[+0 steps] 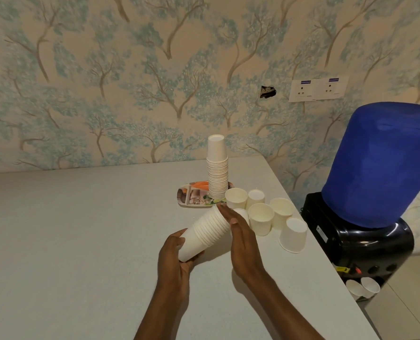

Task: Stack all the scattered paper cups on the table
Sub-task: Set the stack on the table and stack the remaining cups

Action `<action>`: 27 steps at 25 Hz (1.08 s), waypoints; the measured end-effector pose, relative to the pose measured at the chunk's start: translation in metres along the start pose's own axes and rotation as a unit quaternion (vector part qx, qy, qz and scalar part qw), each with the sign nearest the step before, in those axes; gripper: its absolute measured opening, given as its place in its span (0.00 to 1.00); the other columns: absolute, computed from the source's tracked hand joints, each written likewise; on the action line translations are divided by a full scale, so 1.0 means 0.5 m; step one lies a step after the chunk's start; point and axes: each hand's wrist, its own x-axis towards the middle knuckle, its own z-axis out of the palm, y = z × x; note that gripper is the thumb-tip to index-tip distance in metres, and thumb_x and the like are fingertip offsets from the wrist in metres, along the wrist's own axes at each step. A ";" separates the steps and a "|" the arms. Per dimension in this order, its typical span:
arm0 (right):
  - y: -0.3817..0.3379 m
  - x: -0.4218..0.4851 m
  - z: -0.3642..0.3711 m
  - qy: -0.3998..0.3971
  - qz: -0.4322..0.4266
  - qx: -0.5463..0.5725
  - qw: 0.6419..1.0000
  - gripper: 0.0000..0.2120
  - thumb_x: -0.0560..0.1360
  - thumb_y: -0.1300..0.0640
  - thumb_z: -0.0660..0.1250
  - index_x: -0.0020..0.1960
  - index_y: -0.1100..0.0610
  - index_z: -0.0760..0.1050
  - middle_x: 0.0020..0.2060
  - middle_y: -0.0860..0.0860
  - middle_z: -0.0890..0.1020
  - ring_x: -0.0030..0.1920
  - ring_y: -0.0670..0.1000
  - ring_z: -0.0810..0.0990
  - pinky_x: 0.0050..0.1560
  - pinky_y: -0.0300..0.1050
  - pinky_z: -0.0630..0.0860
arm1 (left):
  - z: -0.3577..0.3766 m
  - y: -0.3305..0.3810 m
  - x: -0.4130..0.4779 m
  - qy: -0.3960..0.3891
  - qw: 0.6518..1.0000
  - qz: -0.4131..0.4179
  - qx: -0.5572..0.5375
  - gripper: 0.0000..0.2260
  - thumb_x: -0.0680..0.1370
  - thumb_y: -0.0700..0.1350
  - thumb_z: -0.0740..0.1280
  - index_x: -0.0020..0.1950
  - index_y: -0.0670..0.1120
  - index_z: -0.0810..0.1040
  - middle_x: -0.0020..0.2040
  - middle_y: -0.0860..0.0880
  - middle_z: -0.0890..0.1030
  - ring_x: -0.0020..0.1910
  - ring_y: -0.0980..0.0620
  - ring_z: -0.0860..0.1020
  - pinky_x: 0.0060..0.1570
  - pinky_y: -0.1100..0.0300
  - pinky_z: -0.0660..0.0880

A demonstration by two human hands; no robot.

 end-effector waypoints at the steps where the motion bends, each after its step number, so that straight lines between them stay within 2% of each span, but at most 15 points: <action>1: 0.007 0.006 0.000 0.012 -0.028 -0.057 0.998 0.18 0.83 0.48 0.55 0.70 0.48 0.73 0.69 0.43 0.76 0.70 0.45 0.74 0.74 0.52 0.68 | -0.013 0.007 0.004 0.009 1.000 0.011 0.000 0.17 0.79 0.40 0.64 0.68 0.41 0.73 0.62 0.37 0.76 0.59 0.35 0.76 0.42 0.49 0.82; 3: 0.021 0.032 0.003 0.048 -0.087 -0.246 0.964 0.21 0.83 0.51 0.59 0.74 0.54 0.71 0.72 0.49 0.74 0.73 0.50 0.72 0.74 0.48 0.67 | -0.042 0.023 0.014 0.023 0.999 0.026 -0.004 0.17 0.78 0.42 0.64 0.68 0.42 0.73 0.62 0.37 0.76 0.58 0.36 0.76 0.45 0.48 0.81; 6: 0.037 0.078 0.028 0.020 -0.069 -0.484 0.872 0.26 0.83 0.52 0.60 0.79 0.56 0.62 0.78 0.55 0.66 0.77 0.57 0.65 0.76 0.51 0.60 | -0.072 0.045 0.027 0.030 0.999 0.026 -0.012 0.18 0.79 0.43 0.64 0.69 0.43 0.73 0.63 0.37 0.76 0.59 0.36 0.76 0.46 0.47 0.82; 9: 0.060 0.099 0.038 -0.008 -0.042 -0.609 0.792 0.28 0.83 0.50 0.60 0.80 0.56 0.58 0.79 0.57 0.62 0.79 0.59 0.59 0.78 0.57 0.55 | -0.081 0.052 0.037 0.021 1.000 0.021 -0.006 0.18 0.79 0.43 0.63 0.69 0.42 0.73 0.63 0.36 0.76 0.61 0.34 0.75 0.47 0.47 0.81; 11: 0.072 0.092 0.038 -0.016 -0.043 -0.654 0.755 0.28 0.80 0.52 0.66 0.78 0.57 0.62 0.78 0.59 0.64 0.79 0.61 0.60 0.78 0.61 0.56 | -0.083 0.051 0.043 0.018 1.000 0.021 0.001 0.18 0.79 0.43 0.63 0.69 0.42 0.73 0.63 0.37 0.76 0.62 0.33 0.75 0.47 0.46 0.81; 12: 0.074 0.086 0.040 -0.019 -0.046 -0.658 0.751 0.29 0.78 0.54 0.69 0.76 0.57 0.65 0.76 0.60 0.66 0.78 0.62 0.61 0.77 0.62 0.58 | -0.083 0.050 0.045 0.017 1.000 0.020 0.005 0.18 0.79 0.43 0.63 0.69 0.42 0.73 0.63 0.37 0.77 0.61 0.33 0.75 0.47 0.46 0.81; 13: 0.075 0.082 0.043 -0.023 -0.052 -0.646 0.762 0.27 0.77 0.57 0.71 0.73 0.59 0.68 0.74 0.61 0.67 0.76 0.63 0.64 0.75 0.63 0.61 | -0.084 0.051 0.048 0.015 1.000 0.017 0.009 0.18 0.79 0.43 0.63 0.69 0.42 0.73 0.62 0.37 0.77 0.61 0.34 0.75 0.47 0.46 0.81; 15: 0.062 0.079 0.042 0.024 -0.045 -0.477 0.877 0.17 0.78 0.64 0.68 0.66 0.63 0.73 0.68 0.62 0.71 0.70 0.65 0.70 0.69 0.61 0.70 | -0.087 0.050 0.054 0.011 1.000 0.009 0.014 0.17 0.79 0.43 0.64 0.68 0.43 0.74 0.62 0.37 0.77 0.61 0.34 0.76 0.47 0.45 0.81; 16: 0.051 0.076 0.039 0.067 -0.043 -0.386 0.919 0.16 0.79 0.64 0.67 0.66 0.62 0.73 0.67 0.59 0.73 0.68 0.62 0.72 0.68 0.57 0.72 | -0.089 0.049 0.056 0.009 1.000 0.005 0.013 0.16 0.79 0.42 0.64 0.67 0.43 0.75 0.61 0.37 0.77 0.60 0.34 0.76 0.46 0.46 0.81; 17: 0.036 0.073 0.038 0.115 -0.045 -0.312 0.942 0.18 0.78 0.63 0.68 0.67 0.58 0.73 0.68 0.55 0.73 0.68 0.55 0.73 0.70 0.50 0.72 | -0.090 0.049 0.059 0.005 1.000 0.003 0.010 0.14 0.79 0.42 0.64 0.65 0.44 0.76 0.61 0.38 0.78 0.59 0.35 0.77 0.45 0.47 0.81; 19: 0.004 0.074 0.039 0.210 -0.086 -0.233 0.946 0.19 0.77 0.58 0.71 0.67 0.53 0.74 0.70 0.48 0.73 0.67 0.43 0.71 0.68 0.33 0.67 | -0.093 0.049 0.065 -0.001 1.000 0.001 0.014 0.11 0.79 0.42 0.65 0.61 0.46 0.78 0.59 0.38 0.78 0.57 0.36 0.77 0.42 0.49 0.81; 21: -0.025 0.083 0.046 0.253 -0.076 -0.117 0.957 0.17 0.78 0.56 0.70 0.67 0.51 0.77 0.69 0.45 0.75 0.63 0.36 0.73 0.63 0.29 0.68 | -0.091 0.047 0.068 -0.012 1.000 -0.004 0.017 0.11 0.79 0.42 0.65 0.61 0.46 0.78 0.59 0.38 0.79 0.57 0.36 0.78 0.43 0.48 0.81; 23: -0.040 0.080 0.059 0.234 -0.040 -0.001 0.971 0.17 0.78 0.57 0.70 0.67 0.49 0.78 0.66 0.43 0.77 0.61 0.34 0.76 0.62 0.30 0.73 | -0.083 0.042 0.070 -0.023 1.000 -0.010 0.017 0.11 0.79 0.41 0.64 0.62 0.45 0.78 0.59 0.38 0.79 0.57 0.35 0.78 0.43 0.48 0.81; 25: -0.034 0.067 0.071 0.207 -0.031 0.009 0.978 0.16 0.78 0.58 0.70 0.65 0.45 0.78 0.66 0.43 0.78 0.63 0.39 0.76 0.64 0.36 0.74 | -0.073 0.034 0.075 -0.021 0.999 -0.003 0.037 0.12 0.80 0.41 0.64 0.63 0.45 0.77 0.60 0.38 0.78 0.58 0.36 0.77 0.45 0.46 0.82; 27: -0.019 0.051 0.084 0.172 -0.027 -0.005 0.985 0.17 0.79 0.57 0.68 0.65 0.40 0.75 0.66 0.40 0.77 0.65 0.41 0.75 0.64 0.36 0.73 | -0.062 0.028 0.079 -0.026 0.999 -0.002 0.039 0.12 0.80 0.41 0.64 0.63 0.45 0.76 0.60 0.38 0.78 0.59 0.36 0.77 0.46 0.46 0.82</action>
